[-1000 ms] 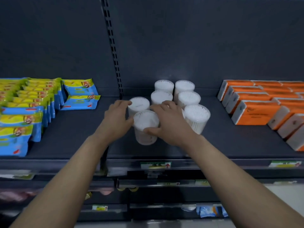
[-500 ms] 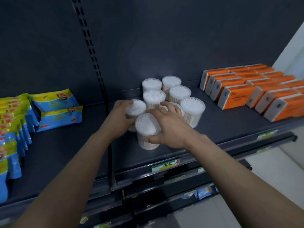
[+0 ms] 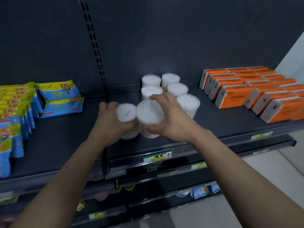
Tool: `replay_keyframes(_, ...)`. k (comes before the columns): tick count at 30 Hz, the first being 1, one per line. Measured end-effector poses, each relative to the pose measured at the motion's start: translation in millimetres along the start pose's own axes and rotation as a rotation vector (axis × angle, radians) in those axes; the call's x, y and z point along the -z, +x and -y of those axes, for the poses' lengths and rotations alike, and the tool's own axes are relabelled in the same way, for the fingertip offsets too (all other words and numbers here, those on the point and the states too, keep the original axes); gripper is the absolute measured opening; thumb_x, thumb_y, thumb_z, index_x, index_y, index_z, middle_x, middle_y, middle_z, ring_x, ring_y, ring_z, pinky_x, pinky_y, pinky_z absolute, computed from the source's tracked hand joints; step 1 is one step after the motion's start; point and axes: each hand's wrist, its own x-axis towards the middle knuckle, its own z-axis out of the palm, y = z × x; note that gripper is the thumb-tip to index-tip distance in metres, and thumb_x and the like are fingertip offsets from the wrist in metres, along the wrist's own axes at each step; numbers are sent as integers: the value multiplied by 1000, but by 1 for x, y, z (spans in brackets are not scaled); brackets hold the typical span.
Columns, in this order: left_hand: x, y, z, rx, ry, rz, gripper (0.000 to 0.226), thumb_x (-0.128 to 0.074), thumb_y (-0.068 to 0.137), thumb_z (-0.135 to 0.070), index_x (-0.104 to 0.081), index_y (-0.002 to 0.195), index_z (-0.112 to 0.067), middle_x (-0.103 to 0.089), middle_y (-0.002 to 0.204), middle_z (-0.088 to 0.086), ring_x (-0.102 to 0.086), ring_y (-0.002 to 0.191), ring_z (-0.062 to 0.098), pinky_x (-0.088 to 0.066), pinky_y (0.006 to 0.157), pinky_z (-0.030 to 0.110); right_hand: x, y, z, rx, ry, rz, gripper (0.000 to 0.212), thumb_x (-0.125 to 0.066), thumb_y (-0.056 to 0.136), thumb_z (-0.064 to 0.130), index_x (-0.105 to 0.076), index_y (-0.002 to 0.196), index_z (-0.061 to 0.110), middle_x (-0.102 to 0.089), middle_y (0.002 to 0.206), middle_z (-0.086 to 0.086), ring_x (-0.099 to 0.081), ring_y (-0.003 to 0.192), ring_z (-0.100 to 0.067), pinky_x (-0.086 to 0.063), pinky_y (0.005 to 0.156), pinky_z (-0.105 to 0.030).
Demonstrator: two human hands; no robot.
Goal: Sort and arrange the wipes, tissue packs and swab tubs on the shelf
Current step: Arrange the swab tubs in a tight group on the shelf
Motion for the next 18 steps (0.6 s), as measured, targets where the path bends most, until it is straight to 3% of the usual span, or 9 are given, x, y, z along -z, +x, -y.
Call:
replay_keyframes(4, -11, -18, -26, 10, -20, -36, 71, -77, 67, -41, -38, 119, -13, -28, 110, -2, -43, 96, 13, -36, 79, 24, 26, -19, -13, -66, 66, 13, 86, -75, 69, 42, -29, 140, 29, -28, 120, 12, -38, 107, -4, -37, 88, -22)
replay_keyframes(7, -21, -30, -45, 0, 3, -6, 65, -77, 65, -45, -35, 108, -20, -30, 107, -3, -44, 93, 12, -37, 76, 25, 45, -34, -32, -97, 9, -20, 87, -75, 67, 43, -29, 141, 29, -28, 118, 10, -40, 108, -8, -38, 88, -25)
replay_keyframes(11, -43, -42, -71, -28, -12, 57, 64, -76, 63, -47, -36, 106, -21, -31, 106, -4, -43, 93, 11, -39, 76, 26, 64, -53, -61, -170, -15, -68, 90, -77, 67, 35, -28, 141, 22, -28, 116, 7, -39, 111, -10, -30, 90, -18)
replay_keyframes(18, -73, -43, -98, -86, -55, 87, 82, -75, 69, -42, -32, 134, -14, -25, 117, -9, -38, 112, 11, -38, 94, 27, 72, -62, -99, -250, 23, -115, 93, -78, 70, 33, -25, 144, 16, -27, 141, -4, -34, 127, -17, -27, 96, -20)
